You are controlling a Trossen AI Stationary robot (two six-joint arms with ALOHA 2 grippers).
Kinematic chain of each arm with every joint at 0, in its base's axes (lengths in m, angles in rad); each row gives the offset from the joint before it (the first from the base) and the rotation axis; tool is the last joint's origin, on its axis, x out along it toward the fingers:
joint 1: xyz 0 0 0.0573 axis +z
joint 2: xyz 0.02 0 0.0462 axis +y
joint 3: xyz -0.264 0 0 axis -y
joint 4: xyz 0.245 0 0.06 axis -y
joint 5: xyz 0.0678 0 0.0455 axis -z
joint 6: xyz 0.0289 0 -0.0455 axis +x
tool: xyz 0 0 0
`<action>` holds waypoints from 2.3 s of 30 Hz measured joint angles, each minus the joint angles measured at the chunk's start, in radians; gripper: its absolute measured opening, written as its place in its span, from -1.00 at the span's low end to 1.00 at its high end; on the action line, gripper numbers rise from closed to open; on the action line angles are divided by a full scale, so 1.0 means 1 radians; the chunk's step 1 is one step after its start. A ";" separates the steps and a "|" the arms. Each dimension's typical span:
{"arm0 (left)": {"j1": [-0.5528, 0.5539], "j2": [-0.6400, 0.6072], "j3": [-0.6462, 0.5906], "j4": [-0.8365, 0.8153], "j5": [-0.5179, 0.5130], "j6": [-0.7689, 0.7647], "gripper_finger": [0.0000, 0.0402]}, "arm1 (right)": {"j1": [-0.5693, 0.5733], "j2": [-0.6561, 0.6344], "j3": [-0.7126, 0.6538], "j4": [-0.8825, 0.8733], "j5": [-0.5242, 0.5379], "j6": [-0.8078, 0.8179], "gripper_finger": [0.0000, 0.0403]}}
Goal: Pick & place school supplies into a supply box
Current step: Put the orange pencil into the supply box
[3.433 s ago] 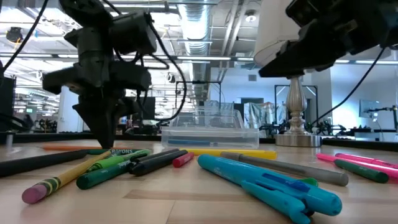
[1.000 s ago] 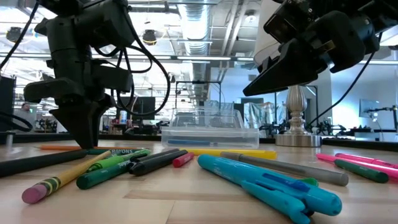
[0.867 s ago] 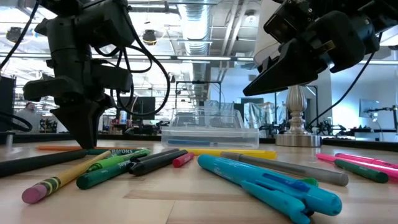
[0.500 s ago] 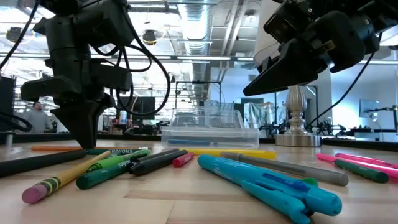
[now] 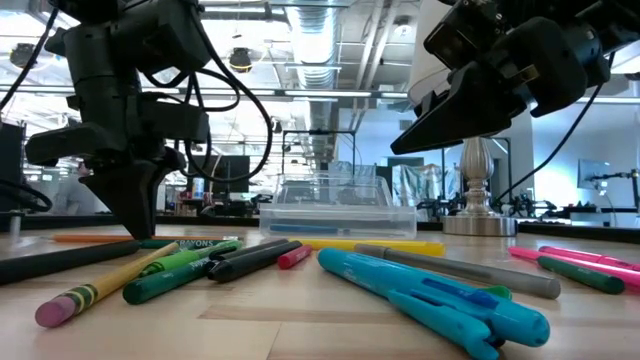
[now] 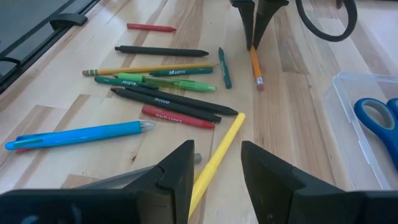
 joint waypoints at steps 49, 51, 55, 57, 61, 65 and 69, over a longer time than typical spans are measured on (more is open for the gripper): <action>-0.005 -0.004 -0.068 0.130 0.072 -0.047 -0.59 | -0.001 0.000 0.000 -0.001 0.000 0.000 -0.37; -0.004 -0.004 -0.068 0.130 0.067 -0.047 -0.65 | -0.001 0.000 0.000 -0.001 0.000 0.000 -0.37; -0.004 -0.004 -0.069 0.129 0.054 -0.047 -0.80 | -0.001 0.000 0.000 -0.001 0.000 0.000 -0.37; -0.004 -0.004 -0.069 0.129 0.050 -0.047 -0.87 | -0.001 0.000 0.000 -0.001 0.000 0.000 -0.37; -0.004 -0.004 -0.069 0.129 0.040 -0.036 -0.96 | -0.001 0.000 0.000 -0.001 0.000 0.000 -0.37; -0.008 -0.004 -0.069 0.130 0.018 -0.022 -0.97 | -0.001 0.000 0.000 -0.001 0.000 0.000 -0.37; -0.026 -0.003 -0.069 0.132 -0.039 0.012 -0.99 | -0.001 0.000 0.000 -0.001 0.000 -0.001 -0.37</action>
